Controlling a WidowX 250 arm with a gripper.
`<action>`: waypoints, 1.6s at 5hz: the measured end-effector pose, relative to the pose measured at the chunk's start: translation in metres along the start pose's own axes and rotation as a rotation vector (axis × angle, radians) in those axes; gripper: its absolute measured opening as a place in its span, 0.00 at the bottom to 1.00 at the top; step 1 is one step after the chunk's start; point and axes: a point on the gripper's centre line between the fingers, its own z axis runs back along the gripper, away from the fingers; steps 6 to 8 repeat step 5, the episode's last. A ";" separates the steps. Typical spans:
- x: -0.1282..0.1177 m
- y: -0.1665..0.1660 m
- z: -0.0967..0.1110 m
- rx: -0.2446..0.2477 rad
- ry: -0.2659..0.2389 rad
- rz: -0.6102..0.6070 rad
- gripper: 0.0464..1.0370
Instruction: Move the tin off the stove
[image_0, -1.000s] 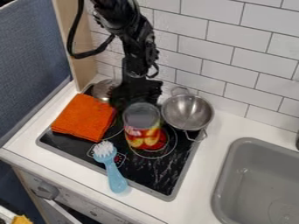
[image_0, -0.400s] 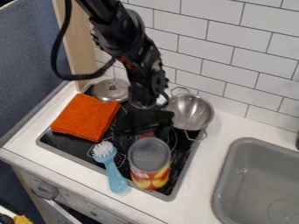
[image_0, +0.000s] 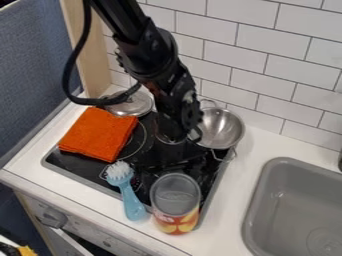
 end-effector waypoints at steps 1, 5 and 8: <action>0.006 -0.002 0.005 -0.012 -0.031 0.011 0.96; 0.061 0.003 0.102 -0.207 -0.205 0.139 0.96; 0.061 0.003 0.102 -0.207 -0.205 0.139 0.96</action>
